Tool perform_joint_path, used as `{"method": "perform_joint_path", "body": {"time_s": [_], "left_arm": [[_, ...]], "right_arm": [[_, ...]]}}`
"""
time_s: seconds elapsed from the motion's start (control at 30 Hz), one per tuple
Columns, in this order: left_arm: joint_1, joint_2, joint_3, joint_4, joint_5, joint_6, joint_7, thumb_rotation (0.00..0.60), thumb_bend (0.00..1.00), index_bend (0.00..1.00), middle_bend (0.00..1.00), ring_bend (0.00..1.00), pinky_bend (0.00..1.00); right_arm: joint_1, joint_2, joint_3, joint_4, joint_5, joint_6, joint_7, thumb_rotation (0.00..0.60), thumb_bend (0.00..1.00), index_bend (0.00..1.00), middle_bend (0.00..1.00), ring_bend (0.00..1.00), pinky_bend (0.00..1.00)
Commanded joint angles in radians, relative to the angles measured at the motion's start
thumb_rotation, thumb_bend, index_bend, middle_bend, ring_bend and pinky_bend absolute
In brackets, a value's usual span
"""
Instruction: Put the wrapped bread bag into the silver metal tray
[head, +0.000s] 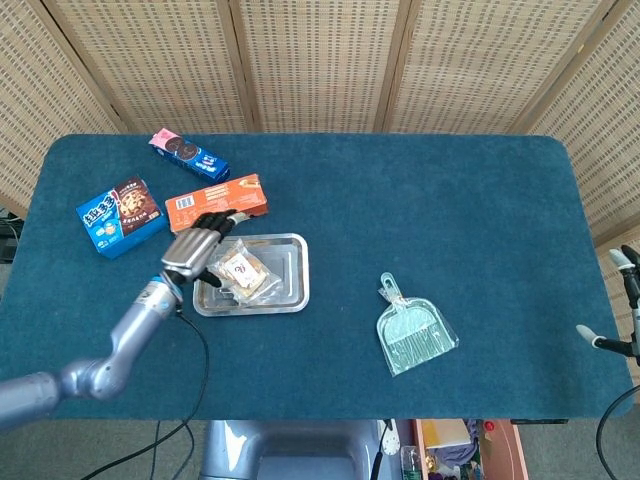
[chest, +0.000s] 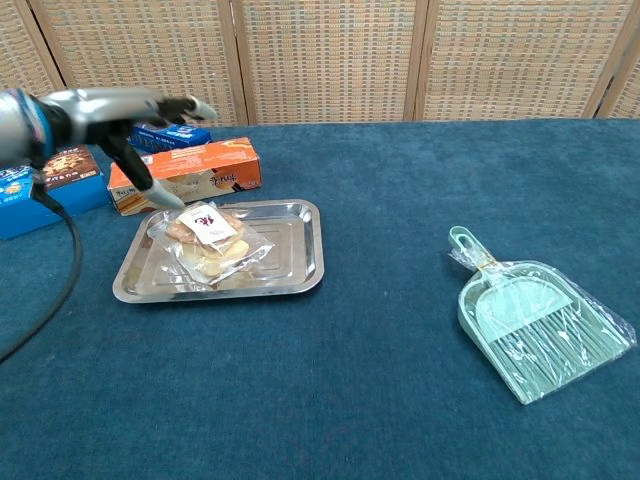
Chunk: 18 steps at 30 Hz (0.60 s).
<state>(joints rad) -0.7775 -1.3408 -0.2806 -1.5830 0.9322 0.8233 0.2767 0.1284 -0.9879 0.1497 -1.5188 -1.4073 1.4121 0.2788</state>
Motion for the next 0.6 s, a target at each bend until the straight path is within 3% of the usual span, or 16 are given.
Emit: {"method": "perform_joint_path", "body": {"time_s": [0.03, 0.13, 0.27, 0.5, 0.6], "left_arm": [[0.153, 0.205, 0.008, -0.163, 0.144, 0.201, -0.077, 0.6, 0.0, 0.0, 0.0, 0.0, 0.0], [0.262, 0.304, 0.041, -0.191, 0.22, 0.302, -0.17, 0.6, 0.0, 0.0, 0.0, 0.0, 0.0], [0.364, 0.365, 0.092, -0.179, 0.292, 0.39, -0.258, 0.6, 0.0, 0.0, 0.0, 0.0, 0.0], [0.545, 0.392, 0.218, -0.167, 0.376, 0.527, -0.33, 0.6, 0.0, 0.0, 0.0, 0.0, 0.0], [0.581, 0.38, 0.245, -0.164, 0.409, 0.559, -0.332, 0.6, 0.0, 0.0, 0.0, 0.0, 0.0]], "right_arm": [[-0.002, 0.001, -0.002, -0.004, -0.006, 0.004, 0.0, 0.6, 0.0, 0.0, 0.0, 0.0, 0.0], [-0.002, 0.001, -0.004, -0.009, -0.015, 0.011, -0.003, 0.6, 0.0, 0.0, 0.0, 0.0, 0.0], [-0.003, 0.001, -0.007, -0.012, -0.021, 0.014, -0.008, 0.6, 0.0, 0.0, 0.0, 0.0, 0.0], [-0.006, 0.003, -0.008, -0.012, -0.027, 0.024, -0.004, 0.6, 0.0, 0.0, 0.0, 0.0, 0.0], [-0.008, 0.004, -0.008, -0.011, -0.029, 0.028, 0.0, 0.6, 0.0, 0.0, 0.0, 0.0, 0.0]]}}
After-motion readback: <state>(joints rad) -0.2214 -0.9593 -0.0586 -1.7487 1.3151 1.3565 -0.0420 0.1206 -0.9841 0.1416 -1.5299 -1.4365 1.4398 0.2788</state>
